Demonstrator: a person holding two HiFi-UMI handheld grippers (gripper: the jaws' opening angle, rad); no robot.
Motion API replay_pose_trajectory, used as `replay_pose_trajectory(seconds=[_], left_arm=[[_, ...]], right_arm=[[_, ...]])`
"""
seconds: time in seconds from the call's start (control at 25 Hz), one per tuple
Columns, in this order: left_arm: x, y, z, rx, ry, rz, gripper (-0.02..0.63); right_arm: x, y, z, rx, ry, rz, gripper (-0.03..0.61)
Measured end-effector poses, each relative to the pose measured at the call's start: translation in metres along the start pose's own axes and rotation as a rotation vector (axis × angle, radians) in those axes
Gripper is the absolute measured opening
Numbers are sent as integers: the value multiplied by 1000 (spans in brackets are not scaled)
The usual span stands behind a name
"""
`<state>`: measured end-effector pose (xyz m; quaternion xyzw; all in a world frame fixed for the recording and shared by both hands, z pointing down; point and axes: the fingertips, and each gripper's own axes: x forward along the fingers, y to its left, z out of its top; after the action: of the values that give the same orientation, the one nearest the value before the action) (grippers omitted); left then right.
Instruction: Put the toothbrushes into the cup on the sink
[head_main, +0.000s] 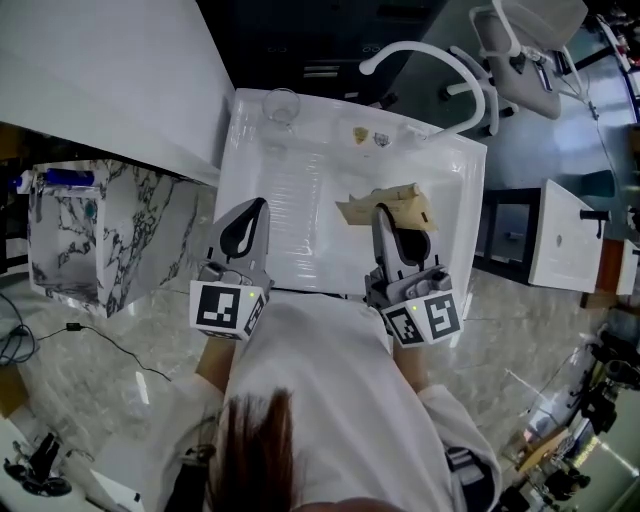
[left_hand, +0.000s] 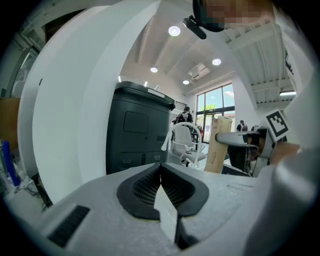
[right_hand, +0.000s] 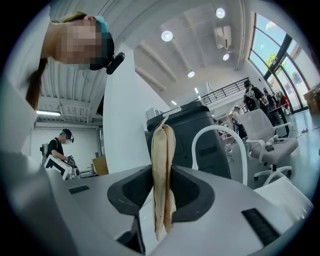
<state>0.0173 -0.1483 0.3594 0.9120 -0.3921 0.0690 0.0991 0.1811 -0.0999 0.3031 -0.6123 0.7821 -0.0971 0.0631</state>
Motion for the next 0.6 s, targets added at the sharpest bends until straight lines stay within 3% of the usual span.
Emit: replay_pose_trajectory(seconds=[0.24, 0.6], left_arm=[[3, 21, 8, 0, -3, -3, 15], [5, 45, 0, -22, 23, 5, 15]], right_arm=[[5, 1, 38, -41, -79, -47, 104], [46, 9, 69, -110, -156, -30, 103]])
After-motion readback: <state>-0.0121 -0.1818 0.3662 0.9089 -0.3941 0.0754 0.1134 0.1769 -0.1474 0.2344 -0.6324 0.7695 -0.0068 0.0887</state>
